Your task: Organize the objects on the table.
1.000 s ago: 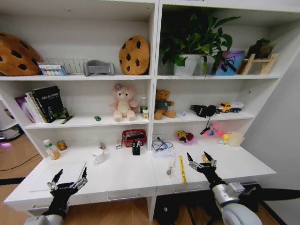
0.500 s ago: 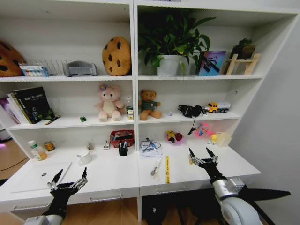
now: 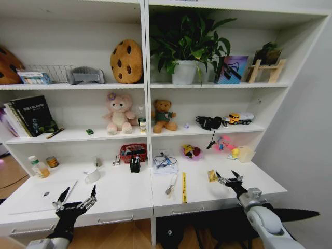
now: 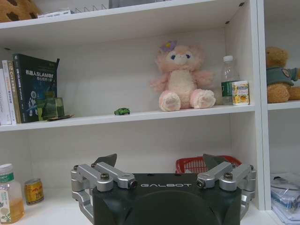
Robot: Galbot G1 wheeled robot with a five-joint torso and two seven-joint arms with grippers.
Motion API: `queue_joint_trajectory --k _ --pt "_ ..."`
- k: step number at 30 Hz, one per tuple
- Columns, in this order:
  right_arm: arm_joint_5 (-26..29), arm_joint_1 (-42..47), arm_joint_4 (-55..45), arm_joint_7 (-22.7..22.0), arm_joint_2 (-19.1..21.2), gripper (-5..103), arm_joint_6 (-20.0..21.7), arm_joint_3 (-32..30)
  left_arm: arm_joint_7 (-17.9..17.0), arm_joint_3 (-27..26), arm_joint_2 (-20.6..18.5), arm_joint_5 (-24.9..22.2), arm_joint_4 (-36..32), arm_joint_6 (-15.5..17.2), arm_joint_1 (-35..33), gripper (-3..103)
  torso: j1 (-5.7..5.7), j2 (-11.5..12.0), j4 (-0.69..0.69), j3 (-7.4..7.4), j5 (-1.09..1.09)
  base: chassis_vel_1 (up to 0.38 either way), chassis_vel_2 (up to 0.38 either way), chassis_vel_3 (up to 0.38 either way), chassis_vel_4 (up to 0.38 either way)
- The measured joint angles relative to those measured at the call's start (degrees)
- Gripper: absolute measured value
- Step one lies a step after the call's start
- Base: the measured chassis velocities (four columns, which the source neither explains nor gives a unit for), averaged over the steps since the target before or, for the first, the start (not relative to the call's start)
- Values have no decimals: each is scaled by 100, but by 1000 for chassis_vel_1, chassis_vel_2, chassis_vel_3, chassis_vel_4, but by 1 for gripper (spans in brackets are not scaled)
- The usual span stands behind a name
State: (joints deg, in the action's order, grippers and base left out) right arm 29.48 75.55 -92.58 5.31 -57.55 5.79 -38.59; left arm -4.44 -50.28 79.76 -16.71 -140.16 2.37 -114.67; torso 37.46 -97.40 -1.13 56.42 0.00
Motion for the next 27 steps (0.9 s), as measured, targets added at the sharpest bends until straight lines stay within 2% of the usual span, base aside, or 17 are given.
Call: queue_joint_trajectory --k 3,6,8,19,26,27 --pt "172 -301 185 -127 -23 100 322 183 1 0 0 0 0 0 0 100 0 0 2 0 1 0 0 0 0" --pt "282 -466 268 -177 -30 100 451 292 1 0 0 0 0 0 0 100 0 0 1 0 -1 0 0 0 0" --pt "403 -884 536 -247 -43 102 612 550 1 0 0 0 0 0 0 100 0 0 4 0 -2 0 0 0 0" --pt "217 -1802 1467 -299 -188 96 678 1092 1 0 0 0 0 0 0 100 0 1 1 0 -1 0 0 0 0" --pt "44 -2014 1878 -278 -327 88 705 1204 1 0 0 0 0 0 0 100 0 0 1 0 0 0 0 0 0" --pt "13 -2045 1950 -270 -347 84 705 1211 1 0 0 0 0 0 0 100 0 0 2 0 0 0 0 0 0"
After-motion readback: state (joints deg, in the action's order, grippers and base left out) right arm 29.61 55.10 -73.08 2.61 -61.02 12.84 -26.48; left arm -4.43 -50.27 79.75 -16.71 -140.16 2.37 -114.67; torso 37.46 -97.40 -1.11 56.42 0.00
